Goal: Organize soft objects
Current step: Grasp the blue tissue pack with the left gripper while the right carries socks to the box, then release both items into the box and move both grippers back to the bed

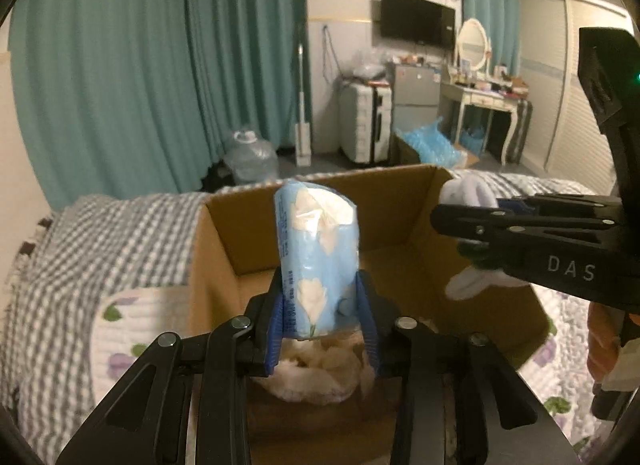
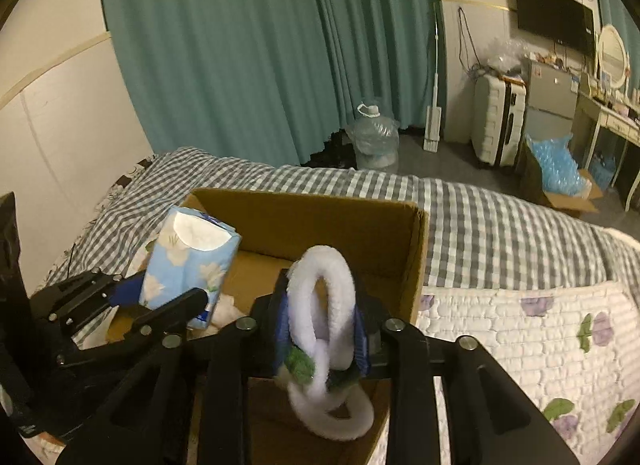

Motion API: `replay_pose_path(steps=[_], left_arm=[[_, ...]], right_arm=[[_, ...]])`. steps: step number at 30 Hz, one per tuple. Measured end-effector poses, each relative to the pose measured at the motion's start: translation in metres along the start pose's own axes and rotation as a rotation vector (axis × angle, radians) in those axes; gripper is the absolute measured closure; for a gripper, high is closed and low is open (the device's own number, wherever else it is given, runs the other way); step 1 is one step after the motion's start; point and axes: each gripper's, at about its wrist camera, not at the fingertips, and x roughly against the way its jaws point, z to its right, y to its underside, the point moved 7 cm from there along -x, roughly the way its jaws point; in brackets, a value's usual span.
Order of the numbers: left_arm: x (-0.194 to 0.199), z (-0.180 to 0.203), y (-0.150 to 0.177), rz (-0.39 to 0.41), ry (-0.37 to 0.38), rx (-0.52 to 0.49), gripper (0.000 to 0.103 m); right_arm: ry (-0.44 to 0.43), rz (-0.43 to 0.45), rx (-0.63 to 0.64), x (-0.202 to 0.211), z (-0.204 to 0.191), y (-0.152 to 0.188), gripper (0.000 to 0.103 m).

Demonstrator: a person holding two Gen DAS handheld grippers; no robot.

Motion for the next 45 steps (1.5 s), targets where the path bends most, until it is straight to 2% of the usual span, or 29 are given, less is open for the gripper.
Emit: replay_pose_path(steps=[1, 2, 4, 6, 8, 12, 14, 16, 17, 18, 19, 23, 26, 29, 33, 38, 45], left_arm=[[-0.005, 0.001, 0.001, -0.003, 0.007, 0.000, 0.056], [-0.009, 0.001, 0.002, 0.004, 0.022, 0.002, 0.046], [-0.014, 0.003, 0.003, -0.014, 0.034, 0.004, 0.045], [-0.012, 0.002, 0.002, 0.006, 0.012, 0.003, 0.045], [-0.005, 0.002, 0.000, 0.021, -0.037, -0.019, 0.044], [0.019, -0.002, -0.009, 0.055, -0.059, -0.003, 0.044], [0.048, 0.001, -0.019, 0.109, -0.073, -0.004, 0.044], [0.073, 0.005, -0.027, 0.154, -0.092, -0.030, 0.043], [0.093, 0.009, -0.032, 0.187, -0.108, -0.051, 0.040], [0.106, 0.011, -0.036, 0.213, -0.119, -0.062, 0.031], [0.123, 0.014, -0.040, 0.240, -0.127, -0.071, 0.029], [0.196, 0.020, -0.048, 0.356, -0.127, -0.059, 0.029], [0.230, 0.018, -0.042, 0.383, -0.145, -0.037, 0.029], [0.251, 0.014, -0.028, 0.378, -0.143, -0.016, 0.029], [0.251, 0.012, -0.001, 0.327, -0.148, 0.019, 0.029], [0.213, 0.014, 0.040, 0.204, -0.112, 0.078, 0.029], [0.147, 0.013, 0.109, 0.041, -0.114, 0.108, 0.029]], right_arm=[[0.012, 0.000, -0.007, -0.002, 0.003, 0.000, 0.062], [0.020, 0.001, -0.006, -0.003, 0.005, 0.000, 0.045], [0.038, 0.022, 0.008, 0.003, 0.005, -0.002, 0.030], [0.059, 0.047, 0.010, 0.016, 0.006, -0.006, 0.030], [0.068, 0.069, 0.002, 0.031, 0.009, -0.011, 0.024], [0.089, 0.129, 0.012, 0.079, 0.003, -0.024, 0.018], [0.101, 0.149, 0.027, 0.104, -0.003, -0.028, 0.012], [0.121, 0.178, 0.043, 0.135, -0.011, -0.028, 0.011], [0.125, 0.186, 0.046, 0.147, -0.014, -0.028, 0.010], [0.128, 0.196, 0.048, 0.159, -0.018, -0.026, 0.010], [0.130, 0.209, 0.049, 0.176, -0.023, -0.023, 0.008], [0.151, 0.238, 0.059, 0.219, -0.037, -0.005, 0.004], [0.160, 0.250, 0.065, 0.241, -0.043, 0.018, 0.002], [0.153, 0.233, 0.050, 0.247, -0.044, 0.046, 0.002], [0.157, 0.186, 0.044, 0.231, -0.046, 0.077, 0.002], [0.138, 0.088, 0.022, 0.191, -0.041, 0.114, 0.002], [0.175, -0.033, 0.032, 0.127, -0.034, 0.152, 0.002]])
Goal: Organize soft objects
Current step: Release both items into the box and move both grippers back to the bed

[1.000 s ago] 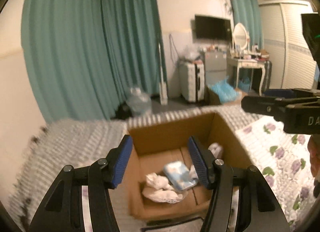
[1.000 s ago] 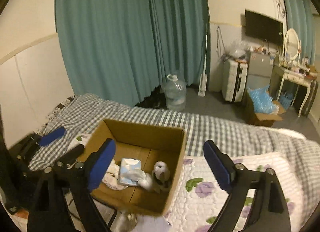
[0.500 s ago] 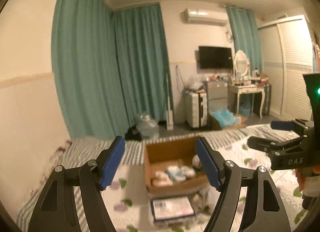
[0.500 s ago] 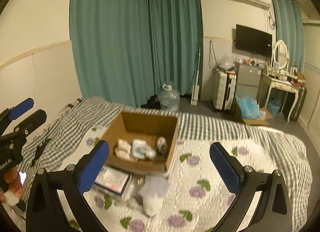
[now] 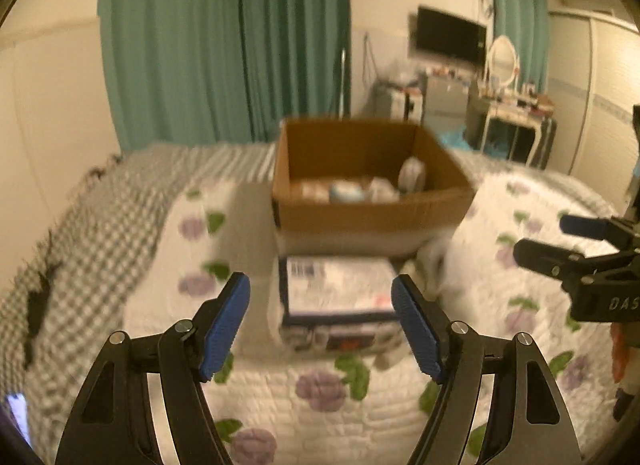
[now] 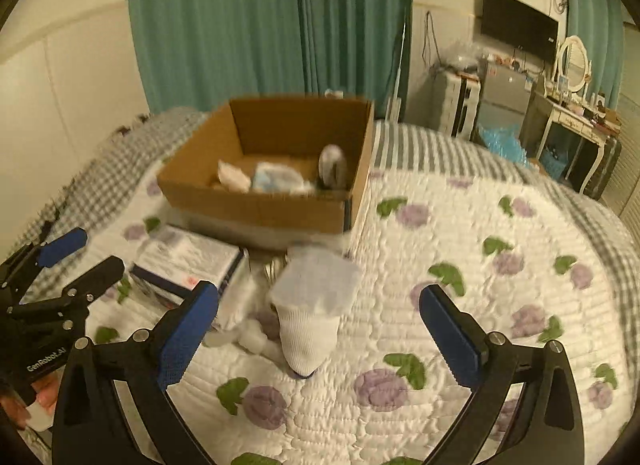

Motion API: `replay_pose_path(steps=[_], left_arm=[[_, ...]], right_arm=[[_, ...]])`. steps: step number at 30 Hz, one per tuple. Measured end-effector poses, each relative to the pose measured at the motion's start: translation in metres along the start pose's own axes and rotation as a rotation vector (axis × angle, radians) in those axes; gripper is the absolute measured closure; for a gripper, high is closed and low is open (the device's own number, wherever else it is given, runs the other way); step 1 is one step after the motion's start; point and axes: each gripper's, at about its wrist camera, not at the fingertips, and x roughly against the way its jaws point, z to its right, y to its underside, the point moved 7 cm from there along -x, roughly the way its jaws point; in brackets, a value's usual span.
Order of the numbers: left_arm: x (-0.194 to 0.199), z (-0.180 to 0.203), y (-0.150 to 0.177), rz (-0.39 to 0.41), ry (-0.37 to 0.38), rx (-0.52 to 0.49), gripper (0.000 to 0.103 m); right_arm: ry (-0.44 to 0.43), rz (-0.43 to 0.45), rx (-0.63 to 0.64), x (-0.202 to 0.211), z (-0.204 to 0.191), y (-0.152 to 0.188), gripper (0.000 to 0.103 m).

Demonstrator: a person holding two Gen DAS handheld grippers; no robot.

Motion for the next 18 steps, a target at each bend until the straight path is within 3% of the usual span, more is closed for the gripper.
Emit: replay_pose_path(steps=[6, 11, 18], left_arm=[[-0.035, -0.017, 0.038, -0.085, -0.005, 0.017, 0.029], [-0.056, -0.024, 0.048, -0.121, 0.036, 0.045, 0.029], [-0.076, -0.015, 0.051, -0.135, 0.106, 0.026, 0.028]], right_arm=[[0.011, -0.079, -0.027, -0.058, 0.003, 0.016, 0.002], [0.003, -0.121, -0.072, -0.099, 0.011, 0.023, 0.002], [-0.008, -0.135, -0.083, -0.115, 0.010, 0.028, 0.009]])
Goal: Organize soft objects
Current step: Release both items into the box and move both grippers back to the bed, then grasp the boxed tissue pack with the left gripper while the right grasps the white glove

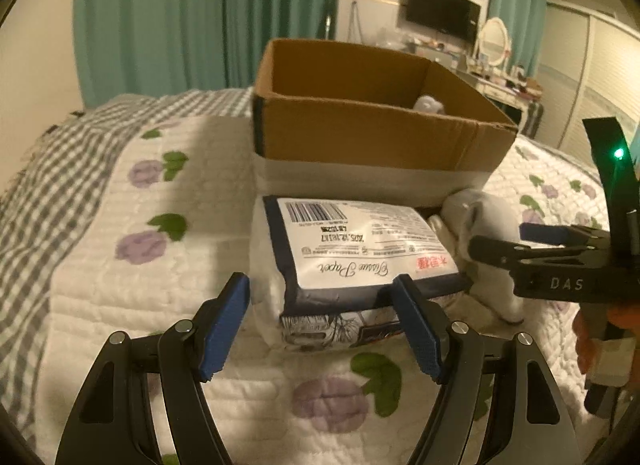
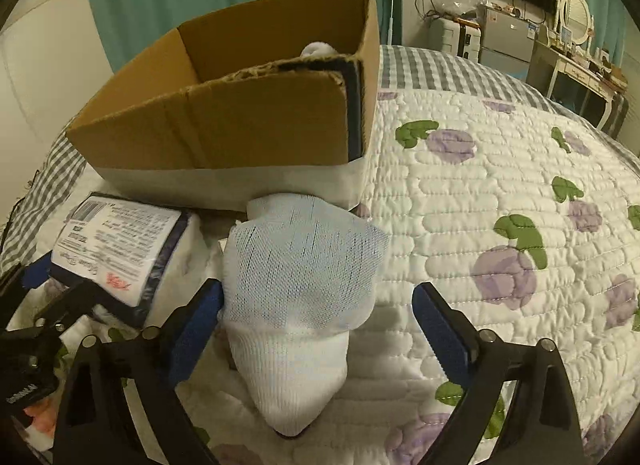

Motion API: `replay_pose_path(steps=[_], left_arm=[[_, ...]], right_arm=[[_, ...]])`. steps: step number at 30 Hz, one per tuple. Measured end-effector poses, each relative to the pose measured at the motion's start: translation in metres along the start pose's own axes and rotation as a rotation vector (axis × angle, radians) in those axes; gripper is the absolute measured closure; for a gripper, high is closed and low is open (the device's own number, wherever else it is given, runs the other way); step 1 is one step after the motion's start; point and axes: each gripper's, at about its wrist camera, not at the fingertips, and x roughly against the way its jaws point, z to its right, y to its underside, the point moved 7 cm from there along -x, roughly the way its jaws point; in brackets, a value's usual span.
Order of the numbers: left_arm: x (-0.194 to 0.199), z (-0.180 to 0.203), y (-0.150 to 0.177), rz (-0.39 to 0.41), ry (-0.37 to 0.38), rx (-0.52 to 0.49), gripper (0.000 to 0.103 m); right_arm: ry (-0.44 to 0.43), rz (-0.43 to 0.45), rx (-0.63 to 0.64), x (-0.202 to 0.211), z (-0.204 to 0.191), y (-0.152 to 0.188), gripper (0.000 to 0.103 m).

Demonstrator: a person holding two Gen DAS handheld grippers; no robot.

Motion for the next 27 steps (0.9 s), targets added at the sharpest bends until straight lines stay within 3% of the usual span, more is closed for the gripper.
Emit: replay_pose_path(steps=[5, 10, 12, 14, 20, 22, 27], left_arm=[[-0.015, 0.006, 0.001, -0.014, 0.026, -0.004, 0.026], [-0.033, 0.000, 0.001, -0.056, 0.095, 0.069, 0.019], [-0.043, -0.003, 0.004, -0.094, 0.129, 0.113, 0.019], [-0.050, -0.006, 0.006, -0.118, 0.161, 0.158, 0.020], [-0.041, 0.004, 0.007, -0.103, 0.154, 0.094, 0.038], [-0.035, 0.010, 0.007, -0.086, 0.139, 0.055, 0.055], [-0.012, 0.020, 0.002, -0.039, 0.134, 0.011, 0.063]], right_arm=[[-0.004, -0.008, 0.019, -0.004, -0.007, 0.002, 0.015], [-0.015, -0.021, 0.018, -0.007, -0.007, 0.005, 0.019], [-0.020, -0.022, 0.020, -0.008, -0.007, 0.005, 0.024], [-0.029, -0.010, 0.027, -0.003, -0.015, 0.008, 0.037], [-0.019, 0.012, 0.063, 0.006, -0.022, 0.010, 0.052], [-0.022, 0.021, 0.058, 0.011, -0.022, 0.010, 0.053], [-0.031, 0.055, 0.042, 0.033, -0.017, 0.008, 0.055]])
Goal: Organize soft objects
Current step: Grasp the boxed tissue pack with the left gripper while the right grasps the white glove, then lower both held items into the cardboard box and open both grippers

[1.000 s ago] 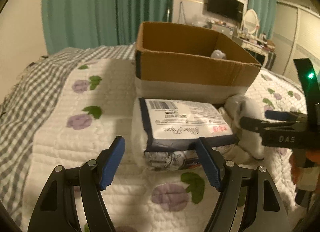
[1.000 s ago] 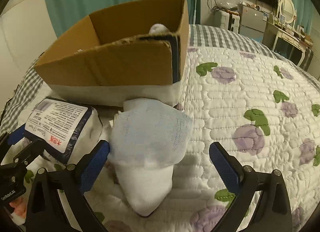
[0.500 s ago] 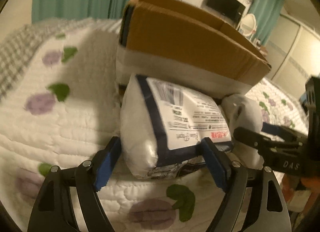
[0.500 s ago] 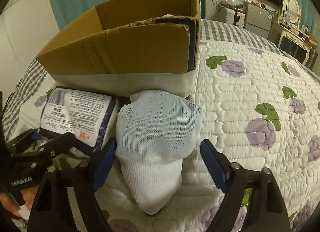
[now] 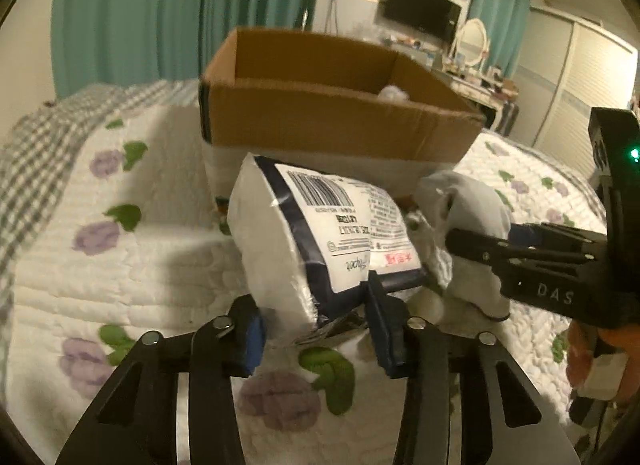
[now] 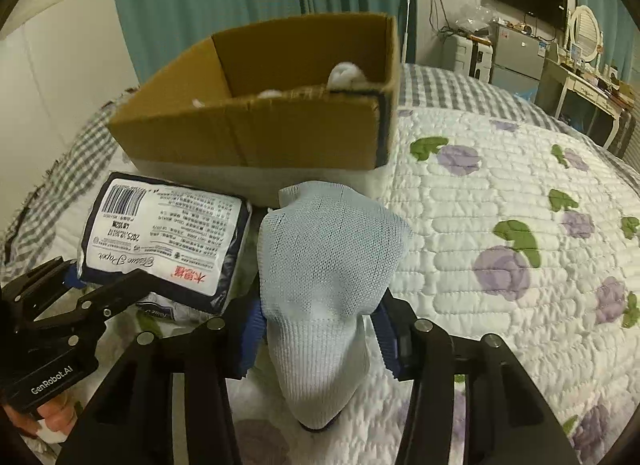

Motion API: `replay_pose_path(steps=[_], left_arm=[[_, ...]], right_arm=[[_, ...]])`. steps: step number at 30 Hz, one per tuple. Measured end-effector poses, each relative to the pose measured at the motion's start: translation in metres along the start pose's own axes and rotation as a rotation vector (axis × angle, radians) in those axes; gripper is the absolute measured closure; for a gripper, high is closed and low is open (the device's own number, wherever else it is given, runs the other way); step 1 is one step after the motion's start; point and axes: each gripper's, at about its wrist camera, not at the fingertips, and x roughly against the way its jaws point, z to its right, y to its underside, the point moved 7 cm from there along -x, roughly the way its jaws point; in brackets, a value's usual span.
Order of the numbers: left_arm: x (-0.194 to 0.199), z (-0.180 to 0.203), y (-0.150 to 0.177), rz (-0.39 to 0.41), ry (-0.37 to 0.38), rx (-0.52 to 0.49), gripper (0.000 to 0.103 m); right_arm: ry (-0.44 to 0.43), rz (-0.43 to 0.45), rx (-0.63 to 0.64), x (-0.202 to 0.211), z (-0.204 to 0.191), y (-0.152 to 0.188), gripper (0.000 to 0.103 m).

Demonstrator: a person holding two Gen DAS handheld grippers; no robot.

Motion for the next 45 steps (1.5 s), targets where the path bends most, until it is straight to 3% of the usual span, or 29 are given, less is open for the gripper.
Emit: replay_pose_path(steps=[5, 13, 24, 29, 35, 41, 45], left_arm=[[0.030, 0.007, -0.006, 0.060, -0.015, -0.019, 0.063], [0.084, 0.021, -0.033, 0.154, -0.017, -0.052, 0.063], [0.120, 0.017, -0.110, 0.285, -0.058, -0.099, 0.063], [0.106, 0.012, -0.144, 0.312, -0.077, -0.113, 0.063], [0.058, 0.007, -0.171, 0.265, -0.052, -0.112, 0.063], [-0.003, -0.001, -0.171, 0.185, -0.092, -0.146, 0.062], [-0.034, -0.003, -0.165, 0.144, -0.101, -0.167, 0.056]], right_arm=[[-0.001, 0.060, -0.012, 0.034, 0.003, -0.009, 0.056], [-0.018, 0.213, 0.027, 0.100, -0.011, -0.053, 0.056], [-0.017, 0.322, 0.109, 0.136, -0.016, -0.130, 0.056], [-0.031, 0.317, 0.100, 0.116, -0.013, -0.165, 0.056], [-0.047, 0.287, 0.084, 0.066, -0.008, -0.193, 0.056], [-0.105, 0.238, 0.049, 0.007, -0.009, -0.202, 0.056], [-0.121, 0.193, 0.046, -0.029, -0.011, -0.195, 0.056]])
